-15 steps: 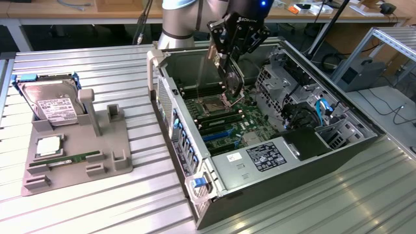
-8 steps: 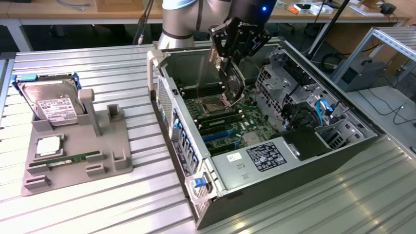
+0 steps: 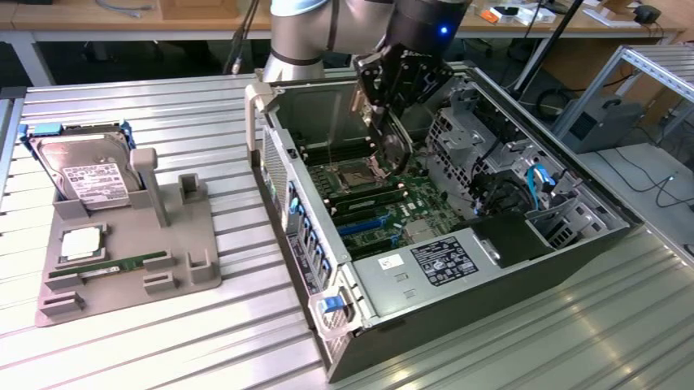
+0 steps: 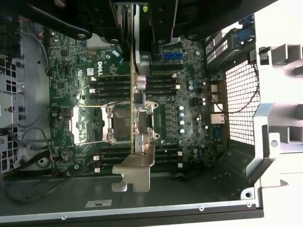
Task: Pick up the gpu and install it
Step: 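Pick up the gpu and move the gpu toward the slot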
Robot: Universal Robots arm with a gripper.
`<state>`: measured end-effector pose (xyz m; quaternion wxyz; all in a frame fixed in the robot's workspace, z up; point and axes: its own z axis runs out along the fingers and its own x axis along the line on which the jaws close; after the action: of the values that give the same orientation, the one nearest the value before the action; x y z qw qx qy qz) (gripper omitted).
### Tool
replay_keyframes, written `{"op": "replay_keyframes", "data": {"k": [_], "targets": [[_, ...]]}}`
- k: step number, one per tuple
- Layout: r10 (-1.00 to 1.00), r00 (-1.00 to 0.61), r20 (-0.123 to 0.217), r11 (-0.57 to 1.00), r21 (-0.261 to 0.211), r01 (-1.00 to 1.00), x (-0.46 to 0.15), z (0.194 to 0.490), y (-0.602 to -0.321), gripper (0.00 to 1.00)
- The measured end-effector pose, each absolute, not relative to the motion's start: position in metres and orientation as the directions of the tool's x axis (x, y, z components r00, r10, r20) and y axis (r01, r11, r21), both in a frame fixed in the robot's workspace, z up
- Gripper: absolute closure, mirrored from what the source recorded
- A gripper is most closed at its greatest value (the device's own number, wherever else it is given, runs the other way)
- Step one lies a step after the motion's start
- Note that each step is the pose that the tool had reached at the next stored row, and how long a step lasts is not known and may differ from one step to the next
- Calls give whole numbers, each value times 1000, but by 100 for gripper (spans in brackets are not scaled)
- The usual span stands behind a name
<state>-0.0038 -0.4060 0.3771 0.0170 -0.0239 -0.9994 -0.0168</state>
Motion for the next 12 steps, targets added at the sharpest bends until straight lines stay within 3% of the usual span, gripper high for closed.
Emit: {"op": "replay_keyframes", "data": {"k": [12], "targets": [[-22,-998,53,999,31,-20,67,346,-406,73]]}}
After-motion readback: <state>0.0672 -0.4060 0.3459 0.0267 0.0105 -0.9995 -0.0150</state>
